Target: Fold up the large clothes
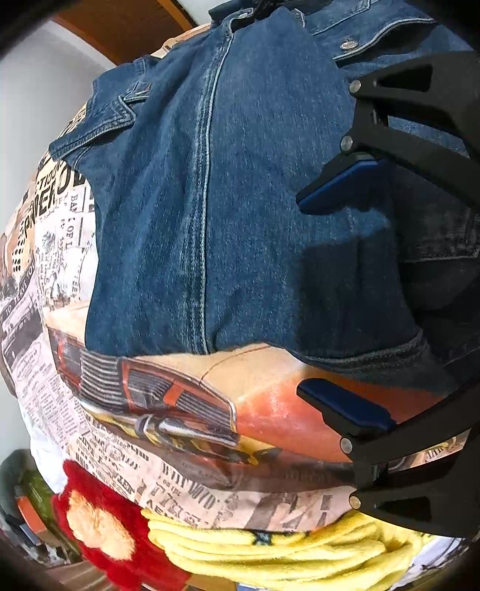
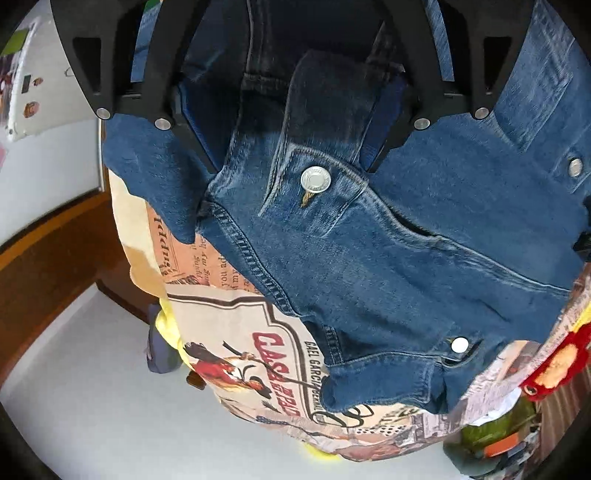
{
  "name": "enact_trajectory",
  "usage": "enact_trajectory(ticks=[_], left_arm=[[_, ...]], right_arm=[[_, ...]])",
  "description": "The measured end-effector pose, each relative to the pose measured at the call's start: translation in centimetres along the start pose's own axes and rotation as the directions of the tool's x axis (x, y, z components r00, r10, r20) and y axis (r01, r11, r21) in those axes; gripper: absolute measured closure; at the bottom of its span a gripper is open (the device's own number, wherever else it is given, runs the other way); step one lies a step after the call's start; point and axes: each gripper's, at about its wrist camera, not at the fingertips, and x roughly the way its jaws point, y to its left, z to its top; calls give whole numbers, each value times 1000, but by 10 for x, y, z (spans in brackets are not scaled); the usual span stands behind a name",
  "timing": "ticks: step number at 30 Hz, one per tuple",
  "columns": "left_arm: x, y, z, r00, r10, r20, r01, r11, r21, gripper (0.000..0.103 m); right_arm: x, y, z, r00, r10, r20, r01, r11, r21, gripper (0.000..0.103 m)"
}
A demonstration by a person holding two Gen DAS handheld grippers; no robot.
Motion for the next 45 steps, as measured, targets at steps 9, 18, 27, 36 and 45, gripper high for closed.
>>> enact_trajectory(ticks=[9,18,27,36,45], left_arm=[[-63,-25,17,990,35,135,-44,997,62,11],[-126,-104,54,953,-67,294,2,977,215,11],[-101,-208,59,965,-183,189,94,910,405,9],[-31,-267,36,981,-187,-47,186,859,477,9],[3,-277,29,975,-186,-120,220,873,436,9]], right_arm=[[-78,-45,-5,985,57,165,-79,989,125,28],[-120,-131,-39,967,99,235,-180,918,355,27],[-69,-214,-112,970,203,134,-240,719,652,26],[-5,-248,-161,951,295,96,-248,536,807,26],[34,-259,-157,941,314,126,-264,449,854,27]])
